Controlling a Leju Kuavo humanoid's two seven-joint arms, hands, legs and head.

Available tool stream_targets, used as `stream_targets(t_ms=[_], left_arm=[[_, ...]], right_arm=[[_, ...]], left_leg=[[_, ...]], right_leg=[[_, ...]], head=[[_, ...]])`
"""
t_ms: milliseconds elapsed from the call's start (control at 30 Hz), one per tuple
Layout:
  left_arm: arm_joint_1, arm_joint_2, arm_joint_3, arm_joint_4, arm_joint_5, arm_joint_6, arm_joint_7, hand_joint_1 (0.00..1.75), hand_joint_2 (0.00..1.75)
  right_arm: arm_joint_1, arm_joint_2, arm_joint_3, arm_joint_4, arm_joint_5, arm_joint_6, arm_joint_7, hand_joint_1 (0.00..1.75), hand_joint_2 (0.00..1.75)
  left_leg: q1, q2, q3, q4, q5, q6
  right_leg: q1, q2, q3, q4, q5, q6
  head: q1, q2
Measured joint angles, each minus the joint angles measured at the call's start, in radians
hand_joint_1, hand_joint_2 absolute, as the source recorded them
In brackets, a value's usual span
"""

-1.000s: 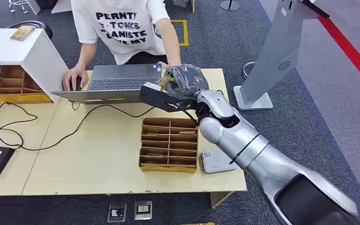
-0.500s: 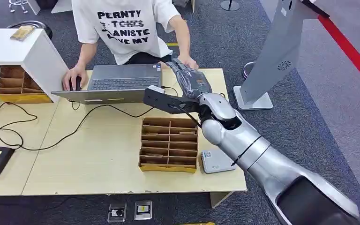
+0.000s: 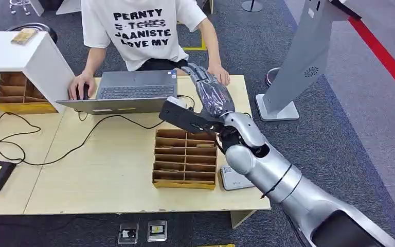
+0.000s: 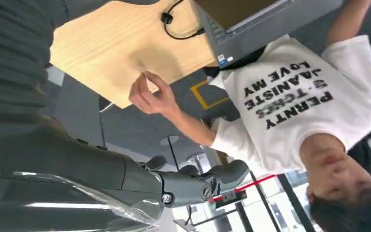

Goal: Pass the card to the sensor for recognition and then transmit it.

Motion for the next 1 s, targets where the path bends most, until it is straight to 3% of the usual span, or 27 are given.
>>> stream_targets(t_ms=[300, 433, 800, 1000], left_arm=[[0.002, -0.006, 0.002, 0.0, 0.044, 0.026, 0.009, 0.63, 1.75], [0.003, -0.006, 0.003, 0.0, 0.049, 0.029, 0.009, 0.63, 1.75], [0.003, -0.012, 0.003, 0.0, 0.078, 0.033, 0.006, 0.61, 1.75], [0.003, -0.014, 0.005, 0.0, 0.088, 0.036, 0.002, 0.61, 1.75]], right_arm=[[0.107, -0.086, -0.044, -0.26, 0.046, -0.078, 0.067, 0.0, 1.75], [0.17, -0.138, -0.068, -0.373, 0.114, -0.074, 0.112, 0.0, 1.75], [0.338, -0.259, -0.11, -0.613, 0.353, 0.097, 0.22, 0.0, 1.75], [0.392, -0.294, -0.113, -0.669, 0.402, 0.203, 0.255, 0.0, 1.75]], left_leg=[[0.0, 0.0, 0.0, 0.0, 0.0, 0.0], [0.0, 0.0, 0.0, 0.0, 0.0, 0.0], [0.0, 0.001, 0.0, 0.0, 0.0, 0.0], [0.0, 0.001, 0.0, 0.0, 0.0, 0.0]], right_leg=[[0.0, 0.0, 0.0, 0.0, 0.0, 0.0], [0.0, 0.0, 0.0, 0.0, 0.0, 0.0], [0.0, 0.0, 0.0, -0.001, 0.0, 0.0], [0.0, 0.0, 0.0, -0.001, 0.0, 0.0]], head=[[0.0, 0.0], [0.0, 0.0], [0.0, 0.0], [0.0, 0.0]])
